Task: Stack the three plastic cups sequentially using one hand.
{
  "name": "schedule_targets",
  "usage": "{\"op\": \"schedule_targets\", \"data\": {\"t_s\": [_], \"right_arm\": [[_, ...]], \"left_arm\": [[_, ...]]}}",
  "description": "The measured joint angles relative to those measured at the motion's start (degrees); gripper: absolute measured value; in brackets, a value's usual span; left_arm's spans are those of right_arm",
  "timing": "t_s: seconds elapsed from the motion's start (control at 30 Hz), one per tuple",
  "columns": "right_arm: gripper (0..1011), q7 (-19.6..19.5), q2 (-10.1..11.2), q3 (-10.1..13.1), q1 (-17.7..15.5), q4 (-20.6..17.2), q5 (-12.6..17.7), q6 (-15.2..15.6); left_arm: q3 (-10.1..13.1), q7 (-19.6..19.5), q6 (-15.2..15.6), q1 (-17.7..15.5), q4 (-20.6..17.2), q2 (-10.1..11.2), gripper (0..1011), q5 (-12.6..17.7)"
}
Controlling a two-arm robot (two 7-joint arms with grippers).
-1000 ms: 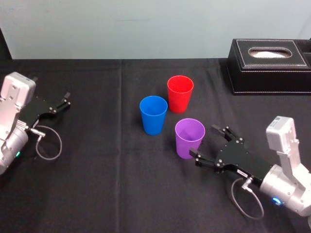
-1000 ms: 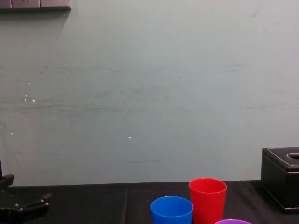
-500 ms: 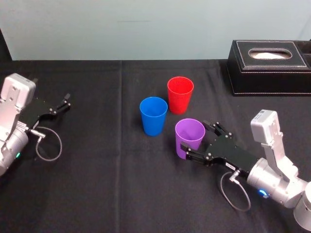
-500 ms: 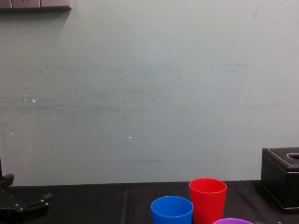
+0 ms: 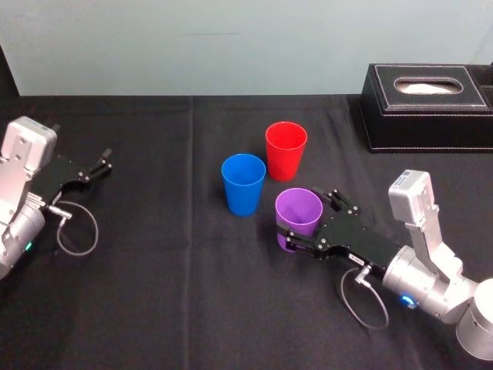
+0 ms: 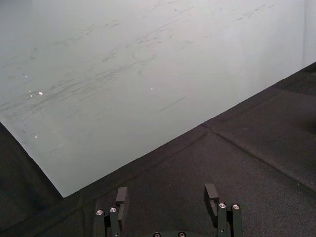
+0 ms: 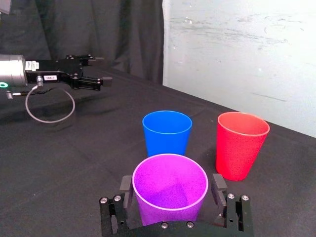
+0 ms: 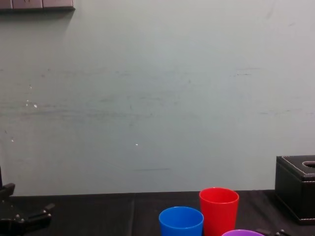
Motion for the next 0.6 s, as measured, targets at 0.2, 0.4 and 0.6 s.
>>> {"op": "schedule_targets", "data": {"t_s": [0.2,0.4,0.6], "right_arm": [[1004,0.7,-0.7,0.2,0.0,-0.1,-0.5,0.4],[1004,1.0,-1.3,0.3,0.0,0.0,-0.8,0.6],[1004,1.2,-1.9,0.3,0.0,0.5,-1.2,0.1]], "left_arm": [[0.0,0.0,0.0,0.0,0.0,0.0,1005,0.0],[0.0,0.0,0.0,0.0,0.0,0.0,1005,0.0],[0.0,0.0,0.0,0.0,0.0,0.0,1005,0.0]]}}
